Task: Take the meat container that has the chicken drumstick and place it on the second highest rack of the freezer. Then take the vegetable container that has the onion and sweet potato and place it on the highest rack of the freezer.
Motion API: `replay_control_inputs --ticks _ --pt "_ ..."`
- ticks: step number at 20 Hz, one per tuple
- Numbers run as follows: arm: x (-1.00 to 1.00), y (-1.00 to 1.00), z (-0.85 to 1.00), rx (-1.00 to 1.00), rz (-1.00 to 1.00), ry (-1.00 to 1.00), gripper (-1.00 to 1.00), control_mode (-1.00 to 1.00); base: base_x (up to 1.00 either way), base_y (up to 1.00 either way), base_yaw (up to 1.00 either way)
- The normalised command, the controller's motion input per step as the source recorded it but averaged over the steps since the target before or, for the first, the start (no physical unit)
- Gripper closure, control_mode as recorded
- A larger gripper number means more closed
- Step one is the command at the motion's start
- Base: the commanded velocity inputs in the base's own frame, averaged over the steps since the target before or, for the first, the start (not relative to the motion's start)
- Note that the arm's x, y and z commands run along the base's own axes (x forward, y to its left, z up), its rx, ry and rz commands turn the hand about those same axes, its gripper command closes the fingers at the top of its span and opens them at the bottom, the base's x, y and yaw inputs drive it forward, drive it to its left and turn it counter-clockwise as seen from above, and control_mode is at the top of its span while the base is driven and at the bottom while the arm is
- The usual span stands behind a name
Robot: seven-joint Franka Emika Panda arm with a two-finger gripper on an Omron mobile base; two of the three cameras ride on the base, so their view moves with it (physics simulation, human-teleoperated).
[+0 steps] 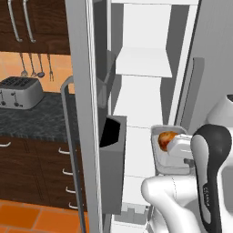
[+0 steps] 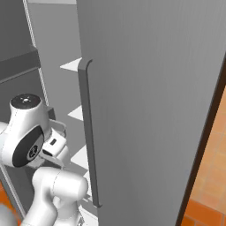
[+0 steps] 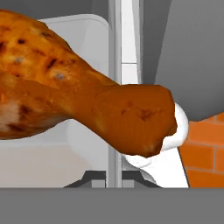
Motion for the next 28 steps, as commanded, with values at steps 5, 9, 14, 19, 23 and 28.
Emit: replay_control_inputs --ticks 5,9,14,19,23,28 --pt "0.99 0.32 0.24 0.0 -0.17 0.0 1.0 -1.0 0.0 0.0 0.0" --pt "0.85 -0.07 0.0 0.0 -0.24 0.0 1.0 -1.0 0.0 0.0 0.0" --pt "0.79 -0.18 -0.21 -0.01 -0.21 0.0 1.0 -1.0 0.0 0.0 0.0" --pt "0.81 0.01 -0.24 -0.07 -0.11 0.0 1.0 -1.0 0.0 0.0 0.0" --pt "0.66 0.03 -0.33 -0.1 -0.1 -0.06 1.0 -1.0 0.0 0.0 0.0" --pt "0.64 0.0 -0.07 -0.06 -0.08 -0.01 1.0 -1.0 0.0 0.0 0.0"
